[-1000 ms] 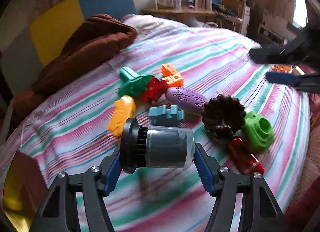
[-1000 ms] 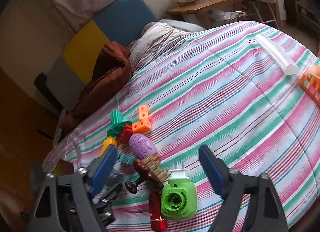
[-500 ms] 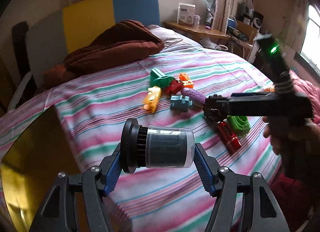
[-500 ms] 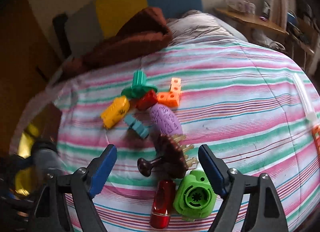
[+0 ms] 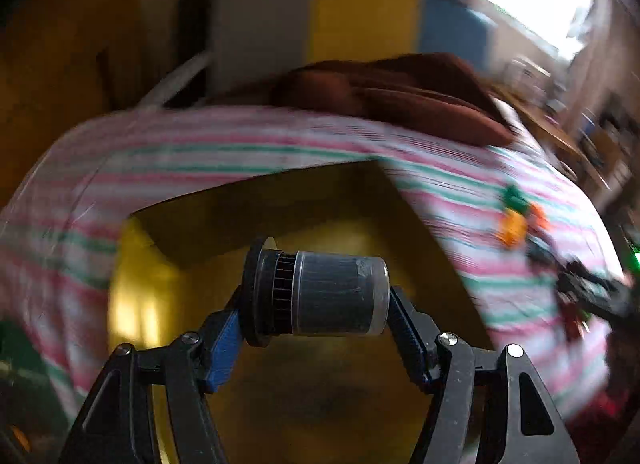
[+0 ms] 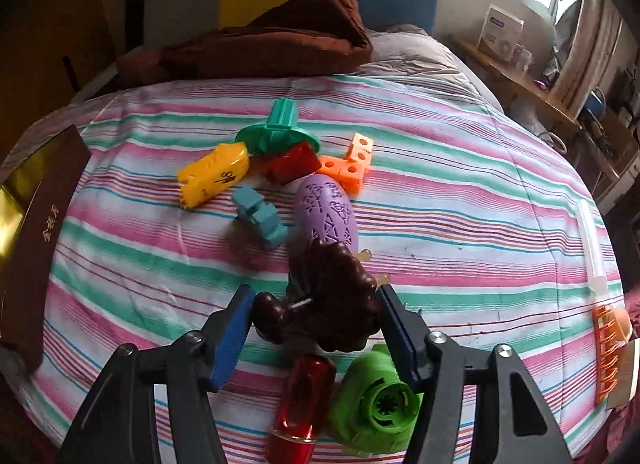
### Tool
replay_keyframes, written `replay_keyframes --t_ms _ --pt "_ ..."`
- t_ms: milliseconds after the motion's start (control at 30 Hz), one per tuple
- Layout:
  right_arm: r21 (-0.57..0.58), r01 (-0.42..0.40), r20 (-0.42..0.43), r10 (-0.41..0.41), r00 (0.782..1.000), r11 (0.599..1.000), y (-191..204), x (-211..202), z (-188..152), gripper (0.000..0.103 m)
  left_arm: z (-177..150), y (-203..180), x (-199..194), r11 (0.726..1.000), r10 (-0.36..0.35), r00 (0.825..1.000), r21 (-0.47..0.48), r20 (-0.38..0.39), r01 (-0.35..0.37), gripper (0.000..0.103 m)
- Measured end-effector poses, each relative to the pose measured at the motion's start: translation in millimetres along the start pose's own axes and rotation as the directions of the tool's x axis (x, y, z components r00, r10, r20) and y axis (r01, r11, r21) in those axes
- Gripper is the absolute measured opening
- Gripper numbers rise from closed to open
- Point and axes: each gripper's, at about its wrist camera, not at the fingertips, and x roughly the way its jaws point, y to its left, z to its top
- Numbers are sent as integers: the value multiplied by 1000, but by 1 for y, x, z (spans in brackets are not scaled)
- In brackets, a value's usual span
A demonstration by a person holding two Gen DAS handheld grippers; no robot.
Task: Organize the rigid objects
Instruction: 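Carry the cup into the gold tray and release with left tool while right tool grasps brown knob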
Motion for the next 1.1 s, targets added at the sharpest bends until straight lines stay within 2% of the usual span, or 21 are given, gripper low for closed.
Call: replay_keyframes --t_ms 133,233,500,633,800,900,967,1100 --pt "-3 -9 -2 9 1000 1000 1 0 0 62 14 55 17 993 56 998 -99 -35 -59 68" --pt "-1 -13 -2 13 1000 1000 1 -1 0 63 21 76 30 988 91 994 -117 -59 -98 68" --pt "-10 -1 5 1 1000 1000 3 -1 -1 62 38 79 68 980 180 979 -73 -94 -187 68" --pt "-11 0 6 0 1000 1000 3 -1 -1 62 43 82 77 973 215 974 -68 -76 -220 68" --pt "-16 4 6 -4 1000 1000 4 -1 -1 62 41 80 52 972 226 974 -63 -15 -226 69" --pt "-18 10 12 -10 1000 1000 5 -2 -1 62 33 81 23 969 239 970 -77 40 -235 75" --pt "-14 10 32 -9 999 1000 5 -6 0 62 21 81 -3 965 250 964 -100 92 -241 82" --pt "0 -5 59 5 998 1000 4 -12 2 61 -14 74 -39 964 253 957 -118 142 -237 83"
